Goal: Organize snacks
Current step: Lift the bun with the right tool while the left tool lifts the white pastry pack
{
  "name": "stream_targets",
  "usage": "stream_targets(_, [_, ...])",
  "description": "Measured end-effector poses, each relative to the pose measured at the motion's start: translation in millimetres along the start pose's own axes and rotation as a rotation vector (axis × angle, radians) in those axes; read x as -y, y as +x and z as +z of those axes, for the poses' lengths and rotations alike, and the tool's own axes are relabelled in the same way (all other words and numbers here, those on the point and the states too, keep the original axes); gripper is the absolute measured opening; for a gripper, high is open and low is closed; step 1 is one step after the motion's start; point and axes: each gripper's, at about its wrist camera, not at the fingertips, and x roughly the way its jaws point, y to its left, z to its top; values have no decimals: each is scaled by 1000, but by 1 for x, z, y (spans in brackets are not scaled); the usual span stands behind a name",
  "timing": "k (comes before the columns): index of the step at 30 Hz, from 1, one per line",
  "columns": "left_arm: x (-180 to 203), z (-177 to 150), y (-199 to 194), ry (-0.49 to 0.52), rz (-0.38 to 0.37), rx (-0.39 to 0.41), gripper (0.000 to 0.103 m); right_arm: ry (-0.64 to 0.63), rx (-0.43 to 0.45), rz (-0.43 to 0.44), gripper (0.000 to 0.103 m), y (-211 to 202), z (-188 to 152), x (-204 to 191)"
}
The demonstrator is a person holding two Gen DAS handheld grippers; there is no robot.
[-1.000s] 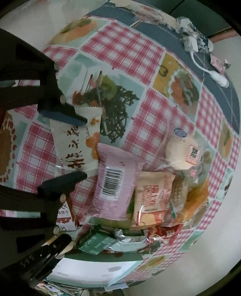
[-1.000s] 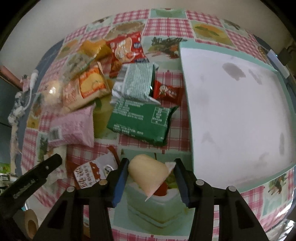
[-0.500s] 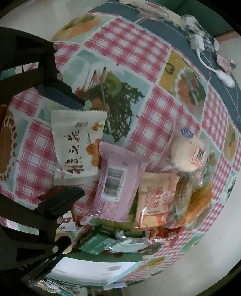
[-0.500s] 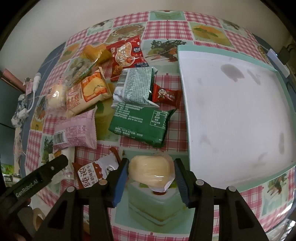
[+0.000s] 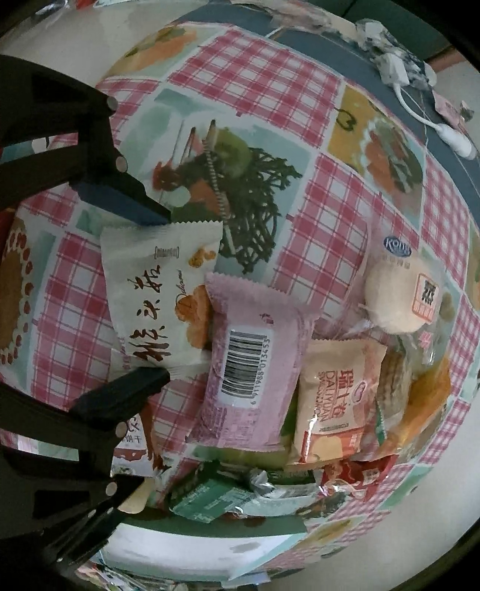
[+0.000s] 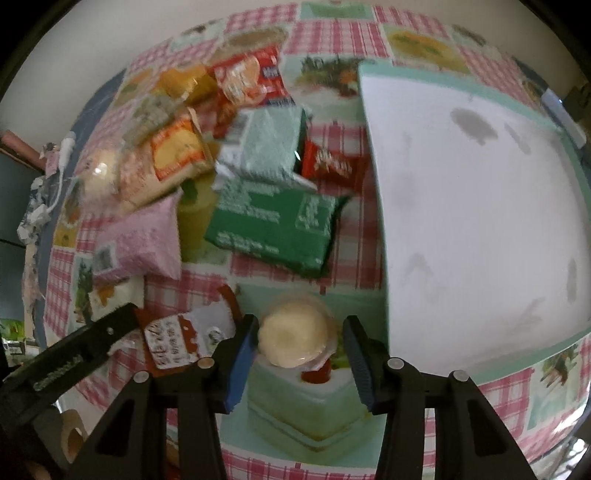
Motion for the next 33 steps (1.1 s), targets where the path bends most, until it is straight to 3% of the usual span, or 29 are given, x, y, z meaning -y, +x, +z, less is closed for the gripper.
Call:
stream_targets(7, [10, 8, 8, 73, 65, -1, 81, -40, 12, -35, 50, 2, -2, -6])
stream_targets(12, [17, 10, 9, 68, 67, 8, 80, -86, 23, -79, 50, 6, -7, -17])
stream_targets(13, [13, 9, 7, 64, 66, 14, 72, -93, 25, -86, 47, 7, -8, -22])
stream_targets(14, [7, 6, 4, 57, 61, 28, 57, -100, 29, -98, 46, 8, -9, -24])
stream_targets(19, [-8, 5, -3, 8, 20, 51, 47, -103, 36, -101, 44, 8, -13, -28])
stream_targets(21, [-16, 3, -4, -15, -13, 55, 47, -99, 42, -95, 40, 5, -13, -27])
stream_targets(30, [-60, -6, -20, -103, -110, 101, 43, -80, 82, -44, 40, -15, -13, -23])
stream_targets(31, [-64, -8, -25, -106, -109, 112, 40, -73, 93, -28, 40, -21, -13, -22])
stream_targets(32, [-67, -10, -31, -108, -100, 125, 25, -70, 104, -16, 40, -27, -14, -19])
stream_targets(33, [-71, -11, -36, -106, -97, 137, 21, -67, 120, -4, 40, -33, -14, -18])
